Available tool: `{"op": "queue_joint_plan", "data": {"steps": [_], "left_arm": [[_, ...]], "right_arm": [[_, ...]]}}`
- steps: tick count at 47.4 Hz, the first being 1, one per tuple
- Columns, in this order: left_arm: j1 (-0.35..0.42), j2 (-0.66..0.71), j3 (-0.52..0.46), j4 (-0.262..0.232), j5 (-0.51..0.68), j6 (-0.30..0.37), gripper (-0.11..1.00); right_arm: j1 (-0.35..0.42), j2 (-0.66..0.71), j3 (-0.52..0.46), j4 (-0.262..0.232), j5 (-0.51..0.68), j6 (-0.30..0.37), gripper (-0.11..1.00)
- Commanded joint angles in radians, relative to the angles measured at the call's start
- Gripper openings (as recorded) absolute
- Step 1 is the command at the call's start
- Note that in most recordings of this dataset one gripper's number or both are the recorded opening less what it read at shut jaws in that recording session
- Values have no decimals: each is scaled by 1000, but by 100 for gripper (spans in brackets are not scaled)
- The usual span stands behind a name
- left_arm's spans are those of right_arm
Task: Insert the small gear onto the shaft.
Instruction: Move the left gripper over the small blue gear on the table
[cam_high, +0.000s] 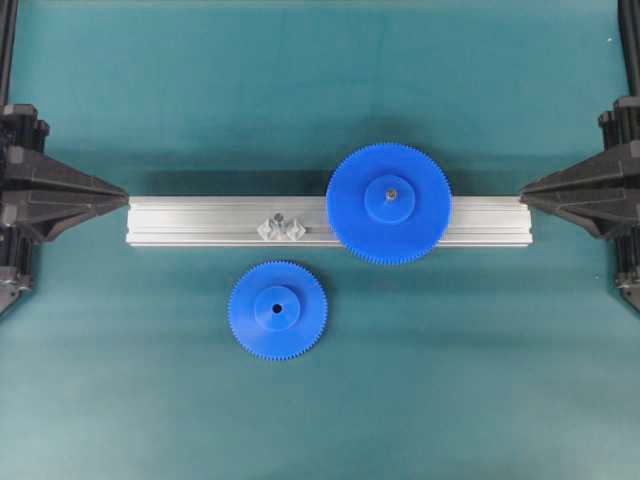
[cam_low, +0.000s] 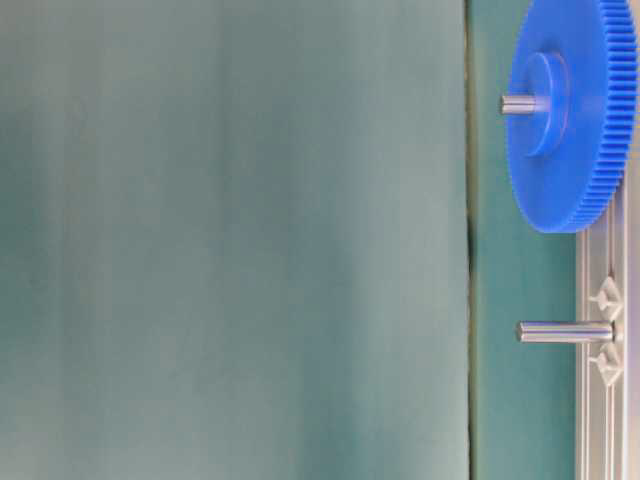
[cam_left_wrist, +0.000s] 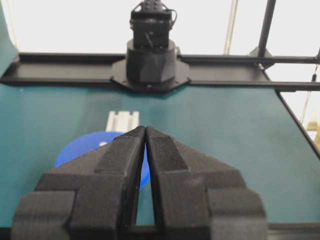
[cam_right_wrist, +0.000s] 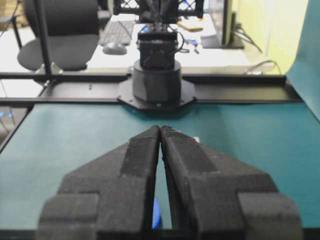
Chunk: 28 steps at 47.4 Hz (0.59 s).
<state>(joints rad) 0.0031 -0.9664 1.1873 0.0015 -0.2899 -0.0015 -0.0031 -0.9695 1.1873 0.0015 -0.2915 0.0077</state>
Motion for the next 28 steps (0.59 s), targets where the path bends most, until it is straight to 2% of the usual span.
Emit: {"op": "queue_joint_plan", "data": {"steps": [1, 4, 8, 10, 28], "left_arm": [[0, 0, -28, 14, -2, 0, 10], [0, 8, -40, 14, 18, 2, 12], [0, 15, -61, 14, 61, 3, 1], [0, 20, -66, 14, 81, 5, 0], [-12, 74, -81, 14, 229, -23, 0]], "right_arm": [[-3, 3, -20, 3, -3, -5, 16], [-3, -5, -15, 18, 21, 3, 11], [-3, -15, -20, 28, 89, 21, 3], [-2, -20, -25, 26, 123, 26, 2], [-2, -9, -40, 29, 356, 38, 1]]}}
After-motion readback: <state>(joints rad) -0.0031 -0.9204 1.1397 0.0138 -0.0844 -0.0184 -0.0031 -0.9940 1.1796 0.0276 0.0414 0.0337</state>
